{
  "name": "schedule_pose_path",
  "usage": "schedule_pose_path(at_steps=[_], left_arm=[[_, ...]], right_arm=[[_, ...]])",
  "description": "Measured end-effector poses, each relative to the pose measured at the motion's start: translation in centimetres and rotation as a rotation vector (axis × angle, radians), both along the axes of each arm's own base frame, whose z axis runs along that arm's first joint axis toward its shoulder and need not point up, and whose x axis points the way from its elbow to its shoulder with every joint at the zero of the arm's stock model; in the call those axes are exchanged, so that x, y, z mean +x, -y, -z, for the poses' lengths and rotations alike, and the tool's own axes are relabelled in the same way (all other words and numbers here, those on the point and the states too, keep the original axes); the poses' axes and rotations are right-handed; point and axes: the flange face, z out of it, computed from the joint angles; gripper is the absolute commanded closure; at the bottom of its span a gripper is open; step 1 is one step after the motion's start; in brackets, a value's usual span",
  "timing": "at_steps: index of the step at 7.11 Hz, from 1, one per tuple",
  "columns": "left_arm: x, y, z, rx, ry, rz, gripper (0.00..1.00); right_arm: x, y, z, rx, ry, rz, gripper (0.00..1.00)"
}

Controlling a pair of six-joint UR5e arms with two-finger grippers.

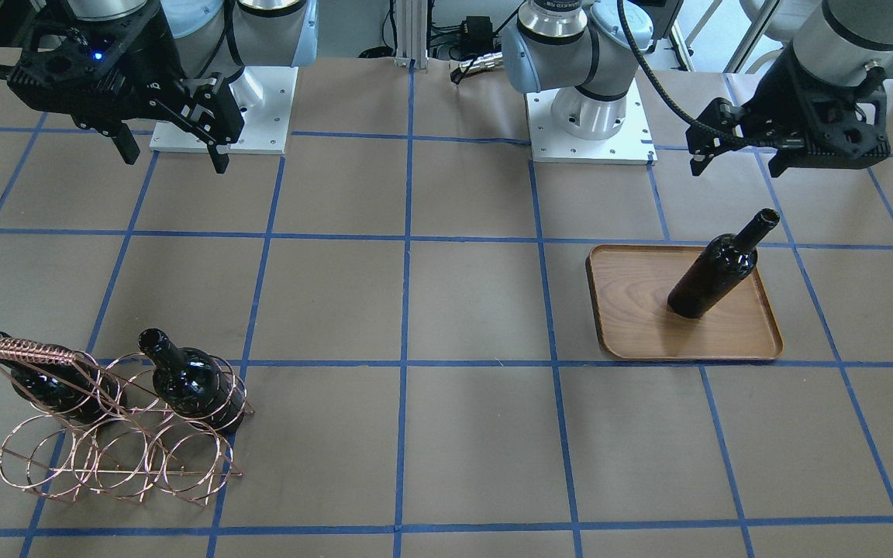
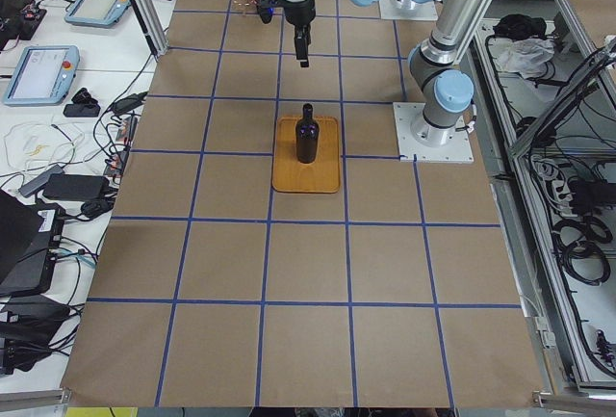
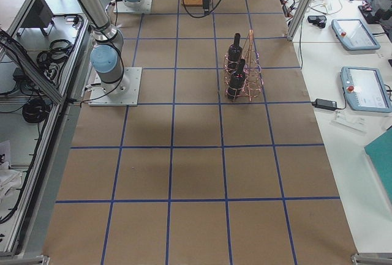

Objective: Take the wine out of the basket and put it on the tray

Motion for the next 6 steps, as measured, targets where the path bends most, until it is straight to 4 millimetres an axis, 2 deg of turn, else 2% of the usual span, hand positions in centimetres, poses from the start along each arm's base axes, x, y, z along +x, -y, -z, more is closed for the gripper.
schedule_pose_path(at_steps=[2, 6], left_arm=[[-2.9, -0.8, -0.9, -0.034, -0.002, -0.034, 0.00], [-5.5, -1.0, -1.1, -0.051, -0.009, -0.031, 0.00]], right_arm=[[0.0, 0.0, 0.0, 0.001, -0.001, -0.001, 0.00], [0.0, 0.0, 0.0, 0.001, 0.000, -0.001, 0.00]])
